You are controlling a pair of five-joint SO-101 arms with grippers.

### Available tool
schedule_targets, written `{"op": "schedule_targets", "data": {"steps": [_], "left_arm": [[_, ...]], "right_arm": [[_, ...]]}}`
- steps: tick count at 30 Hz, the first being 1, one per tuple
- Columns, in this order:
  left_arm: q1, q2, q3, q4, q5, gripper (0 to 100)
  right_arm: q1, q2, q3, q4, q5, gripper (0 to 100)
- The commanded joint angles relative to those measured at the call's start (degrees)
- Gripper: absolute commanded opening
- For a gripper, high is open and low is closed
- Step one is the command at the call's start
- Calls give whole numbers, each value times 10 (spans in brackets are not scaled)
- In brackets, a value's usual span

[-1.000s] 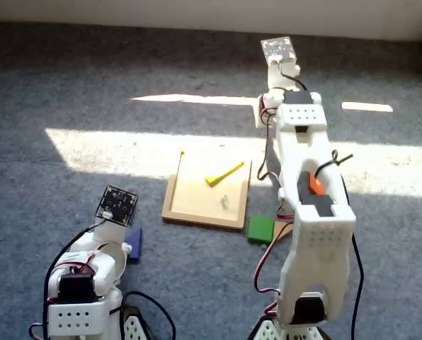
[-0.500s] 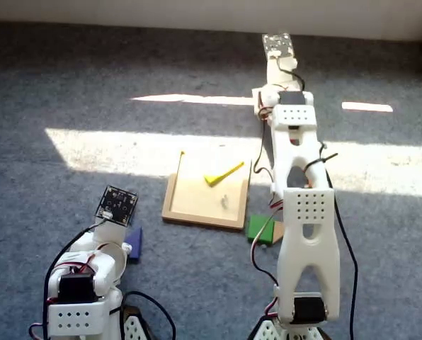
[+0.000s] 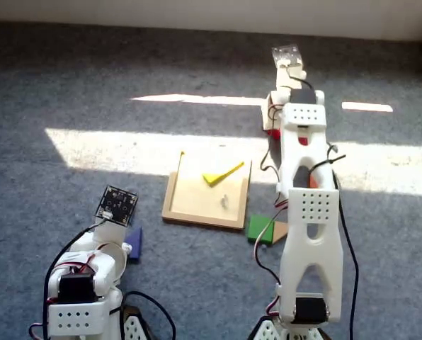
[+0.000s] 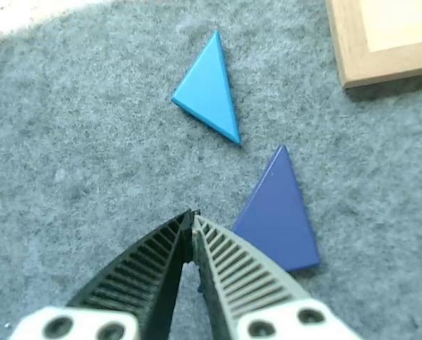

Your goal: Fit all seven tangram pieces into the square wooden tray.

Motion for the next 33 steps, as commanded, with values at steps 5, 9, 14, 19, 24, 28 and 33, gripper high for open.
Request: {"op": "schedule_targets", "data": {"steps": [5, 9, 14, 19, 24, 28, 33], "left_arm": [[-6, -16, 12, 3, -5, 7], [-6, -16, 12, 3, -5, 7], [-6, -16, 12, 3, -5, 7], [-6, -16, 12, 3, -5, 7], [-6, -16, 12, 3, -5, 7], [-6, -16, 12, 3, -5, 7], [-6, -16, 12, 3, -5, 7]], "right_arm": [[15, -68, 0, 196, 4, 119], [15, -83, 0, 269, 4, 119], [22, -105, 10, 271, 3, 119], [24, -175, 116, 271, 4, 119], [15, -305, 298, 269, 43, 119], [20, -371, 396, 266, 71, 119], [55, -397, 393, 150, 69, 119]]}}
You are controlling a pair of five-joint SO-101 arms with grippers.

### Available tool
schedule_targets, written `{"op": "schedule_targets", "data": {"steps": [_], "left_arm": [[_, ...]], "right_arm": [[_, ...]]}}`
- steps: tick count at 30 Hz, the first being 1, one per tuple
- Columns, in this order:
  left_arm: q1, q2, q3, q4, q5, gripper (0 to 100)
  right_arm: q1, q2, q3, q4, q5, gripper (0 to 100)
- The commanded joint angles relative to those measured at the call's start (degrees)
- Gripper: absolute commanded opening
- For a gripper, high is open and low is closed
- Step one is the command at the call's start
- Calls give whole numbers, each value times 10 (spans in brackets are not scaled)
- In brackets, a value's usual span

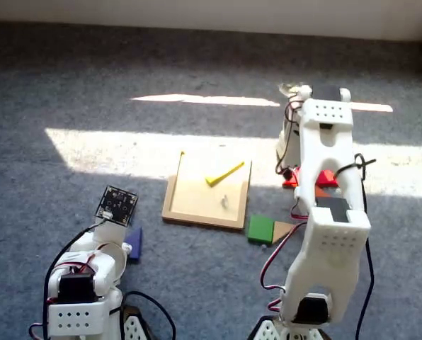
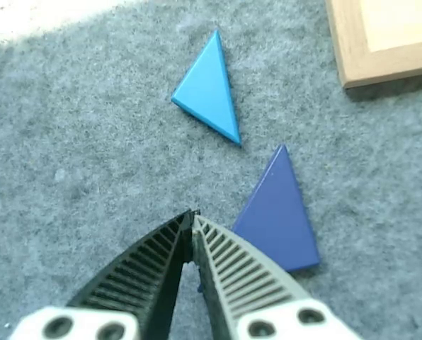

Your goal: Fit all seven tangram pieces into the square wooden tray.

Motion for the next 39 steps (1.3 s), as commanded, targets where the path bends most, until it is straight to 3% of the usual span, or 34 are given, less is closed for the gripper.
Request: {"op": "schedule_targets", "data": {"steps": [1, 7, 16, 29, 34, 39], "left_arm": [[-6, -16, 12, 3, -5, 7], [-6, -16, 12, 3, -5, 7], [-6, -16, 12, 3, -5, 7], [-6, -16, 12, 3, -5, 7], [-6, -16, 12, 3, -5, 7], [-6, -16, 12, 3, -5, 7]], "right_arm": [[26, -45, -2, -102, 5, 119], [40, -18, 25, -266, 4, 119], [60, 111, 31, -288, 4, 119], [63, 113, -22, 37, 9, 119], [64, 88, -22, 51, 17, 119], [60, 0, 70, 50, 68, 119]]}}
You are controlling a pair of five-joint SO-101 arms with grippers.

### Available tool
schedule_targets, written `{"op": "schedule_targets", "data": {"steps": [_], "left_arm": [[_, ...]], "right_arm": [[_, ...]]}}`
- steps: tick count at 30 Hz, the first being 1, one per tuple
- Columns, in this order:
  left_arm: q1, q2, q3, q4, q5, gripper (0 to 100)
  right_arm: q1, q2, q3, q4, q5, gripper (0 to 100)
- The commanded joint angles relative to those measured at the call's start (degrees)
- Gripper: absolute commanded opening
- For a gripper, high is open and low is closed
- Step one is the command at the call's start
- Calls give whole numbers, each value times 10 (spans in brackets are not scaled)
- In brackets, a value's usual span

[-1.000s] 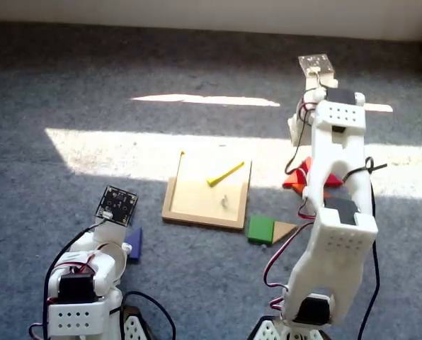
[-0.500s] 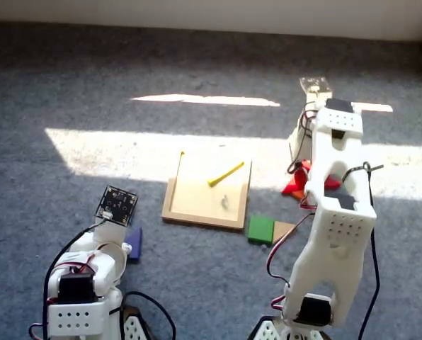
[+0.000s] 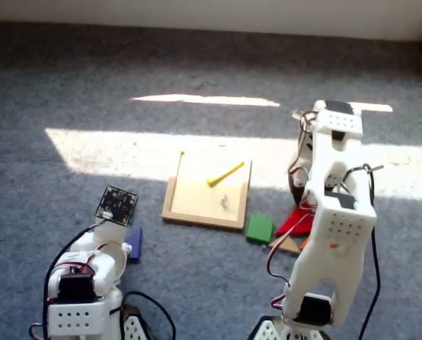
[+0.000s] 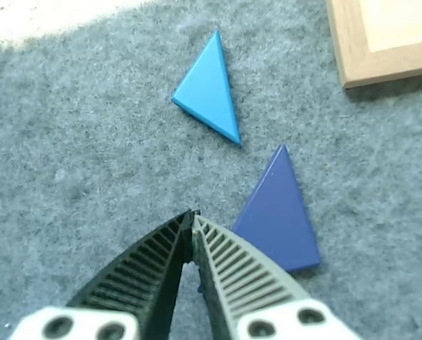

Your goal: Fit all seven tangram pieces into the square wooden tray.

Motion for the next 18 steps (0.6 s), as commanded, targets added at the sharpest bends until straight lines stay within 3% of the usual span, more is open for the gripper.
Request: {"op": "schedule_targets", "data": {"steps": [1, 7, 13, 18], "left_arm": [[-6, -16, 12, 3, -5, 7], [-6, -16, 12, 3, -5, 7], [-6, -16, 12, 3, -5, 7], [-6, -16, 12, 3, -5, 7]], "right_arm": [[5, -106, 60, 14, 34, 119], [7, -246, 167, -5, 113, 119], [7, -339, 288, -71, 323, 132], [22, -428, 387, -129, 430, 276]]}}
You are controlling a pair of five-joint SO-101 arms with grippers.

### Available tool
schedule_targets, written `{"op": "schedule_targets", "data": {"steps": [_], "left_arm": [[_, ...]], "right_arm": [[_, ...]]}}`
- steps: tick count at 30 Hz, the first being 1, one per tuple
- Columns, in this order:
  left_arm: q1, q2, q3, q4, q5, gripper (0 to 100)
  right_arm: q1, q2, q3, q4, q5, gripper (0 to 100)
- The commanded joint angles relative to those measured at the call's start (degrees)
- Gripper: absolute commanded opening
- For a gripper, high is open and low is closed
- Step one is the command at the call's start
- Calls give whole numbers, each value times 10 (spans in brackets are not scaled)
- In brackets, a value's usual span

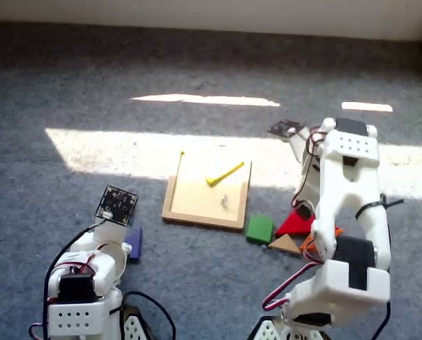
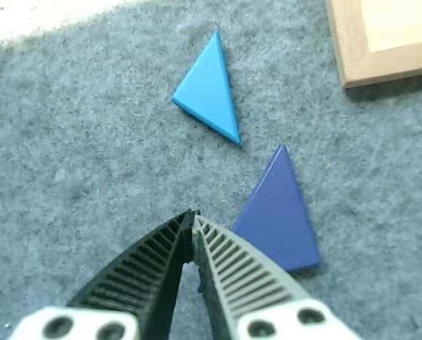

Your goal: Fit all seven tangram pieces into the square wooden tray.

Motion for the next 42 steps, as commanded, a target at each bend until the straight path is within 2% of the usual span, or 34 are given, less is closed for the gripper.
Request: {"op": "schedule_targets", "data": {"steps": [1, 7, 14, 22, 34, 37, 42], "left_arm": [[-6, -16, 12, 3, -5, 7], [-6, -16, 12, 3, -5, 7], [-6, -16, 12, 3, -5, 7], [-6, -16, 12, 3, -5, 7], [-6, -16, 12, 3, -5, 7], [-6, -16, 12, 3, -5, 7], [-6, -16, 12, 3, -5, 7]], "right_arm": [[25, -92, 60, -58, 77, 310], [36, -148, 203, -197, 149, 444], [18, -87, 248, -264, 195, 449], [11, 27, 204, -273, 232, 447], [-35, 37, 198, -265, 232, 446], [-49, 37, 199, -265, 234, 399], [-57, 40, 199, -265, 236, 238]]}}
